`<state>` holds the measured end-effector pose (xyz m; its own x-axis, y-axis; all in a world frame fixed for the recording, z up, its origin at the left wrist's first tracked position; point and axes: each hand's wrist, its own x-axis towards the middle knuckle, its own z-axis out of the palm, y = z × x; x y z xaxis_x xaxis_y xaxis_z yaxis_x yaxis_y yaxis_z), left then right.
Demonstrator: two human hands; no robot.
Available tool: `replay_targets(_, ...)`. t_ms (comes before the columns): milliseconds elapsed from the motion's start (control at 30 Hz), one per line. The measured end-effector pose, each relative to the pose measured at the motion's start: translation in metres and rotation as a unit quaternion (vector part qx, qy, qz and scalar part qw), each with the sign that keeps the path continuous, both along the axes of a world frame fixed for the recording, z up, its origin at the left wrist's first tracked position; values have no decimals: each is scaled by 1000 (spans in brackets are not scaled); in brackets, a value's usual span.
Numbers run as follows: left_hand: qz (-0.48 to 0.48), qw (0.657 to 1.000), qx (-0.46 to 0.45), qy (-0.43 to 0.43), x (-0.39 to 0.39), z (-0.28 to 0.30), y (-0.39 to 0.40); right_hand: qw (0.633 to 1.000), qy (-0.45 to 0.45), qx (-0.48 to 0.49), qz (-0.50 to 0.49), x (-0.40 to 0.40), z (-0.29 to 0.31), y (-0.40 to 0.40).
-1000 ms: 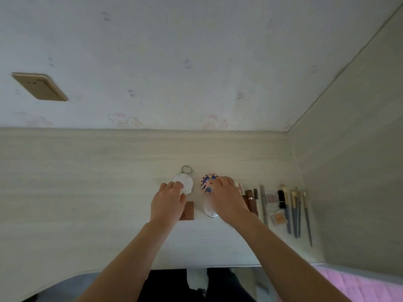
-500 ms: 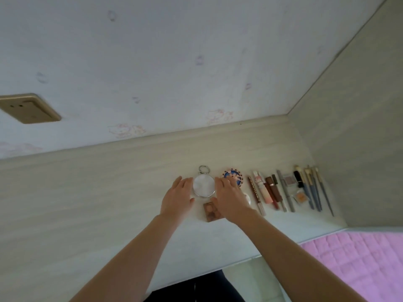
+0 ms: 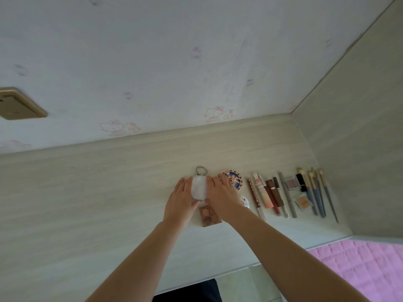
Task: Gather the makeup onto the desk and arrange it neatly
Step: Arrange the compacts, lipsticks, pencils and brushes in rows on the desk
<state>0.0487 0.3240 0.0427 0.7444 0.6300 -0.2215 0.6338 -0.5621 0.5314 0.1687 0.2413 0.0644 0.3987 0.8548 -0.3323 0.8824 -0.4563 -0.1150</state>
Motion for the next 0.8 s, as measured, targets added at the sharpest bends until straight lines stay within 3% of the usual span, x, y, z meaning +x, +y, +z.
replay_targets(200, 30, 997, -51, -51, 2, 2, 5, 998, 21, 51, 4, 7, -1, -6)
replay_targets(300, 55, 989, -86, -106, -1, 11, 9, 991, 75, 110, -16, 6, 12, -7)
replay_targets(500, 90, 970, -144, -176, -15, 44, 25, 972, 94, 215, 0, 0, 42, 2)
replay_targets(700, 140, 928, -247, -243, -39, 81, 46, 952, 143, 270, -8, -19, 62, 24)
replay_targets(800, 190, 880, -329, -285, -57, 91, 58, 936, 209, 281, -41, -33, 70, 38)
